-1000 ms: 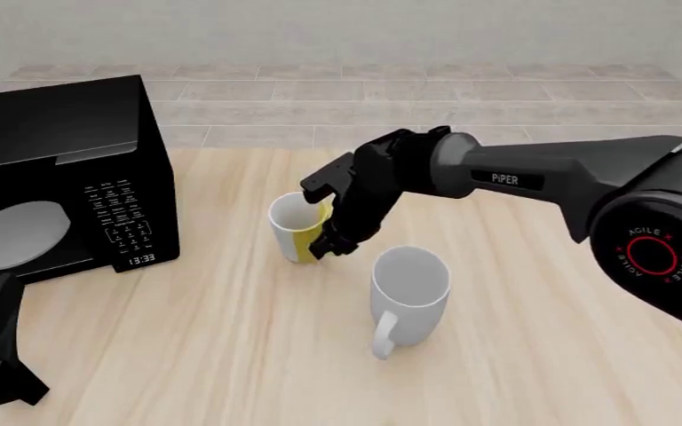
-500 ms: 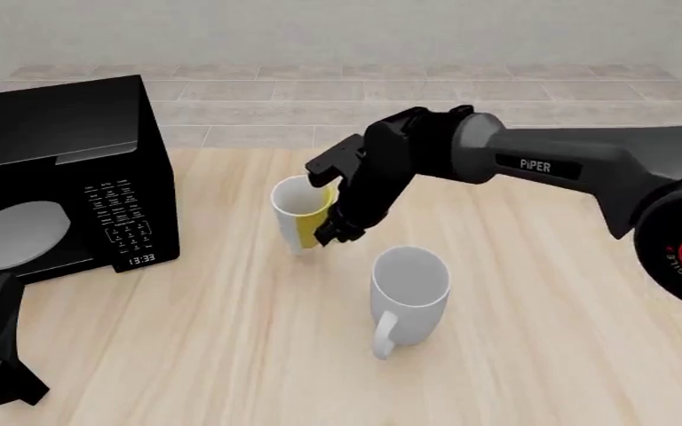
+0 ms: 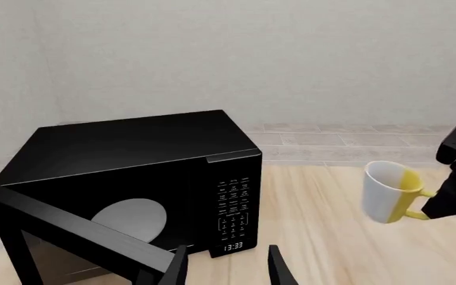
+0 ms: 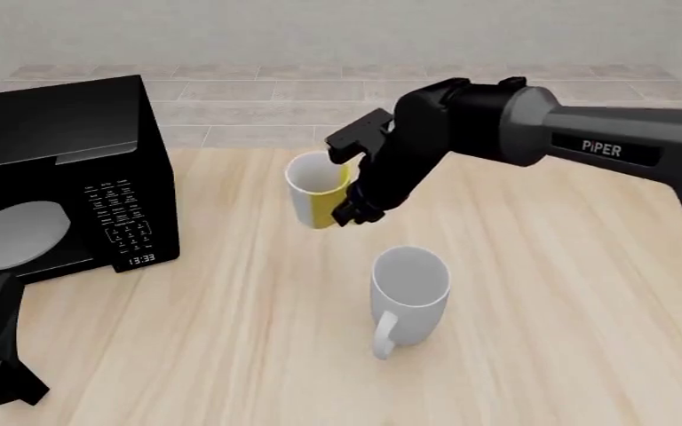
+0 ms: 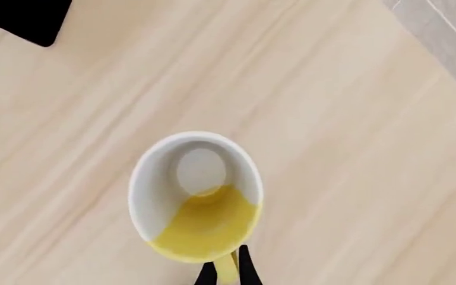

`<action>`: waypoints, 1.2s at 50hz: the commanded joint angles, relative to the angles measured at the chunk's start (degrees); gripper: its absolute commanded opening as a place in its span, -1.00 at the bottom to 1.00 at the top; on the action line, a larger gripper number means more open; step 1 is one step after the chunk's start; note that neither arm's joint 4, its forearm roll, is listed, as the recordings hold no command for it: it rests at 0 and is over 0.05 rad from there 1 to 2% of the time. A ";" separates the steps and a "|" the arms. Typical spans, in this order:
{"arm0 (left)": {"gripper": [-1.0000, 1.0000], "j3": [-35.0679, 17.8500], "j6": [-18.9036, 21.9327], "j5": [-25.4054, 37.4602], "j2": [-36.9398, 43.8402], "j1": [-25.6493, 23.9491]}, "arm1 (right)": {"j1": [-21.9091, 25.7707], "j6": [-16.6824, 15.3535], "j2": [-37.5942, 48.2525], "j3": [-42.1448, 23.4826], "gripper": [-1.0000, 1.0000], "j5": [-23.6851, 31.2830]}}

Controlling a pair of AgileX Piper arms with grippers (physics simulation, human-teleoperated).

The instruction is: Put the yellow and white mug to the front of the white mug.

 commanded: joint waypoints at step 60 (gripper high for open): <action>1.00 0.24 0.03 -0.27 0.02 -0.01 | -13.46 3.00 -12.11 10.99 -1.00 -2.50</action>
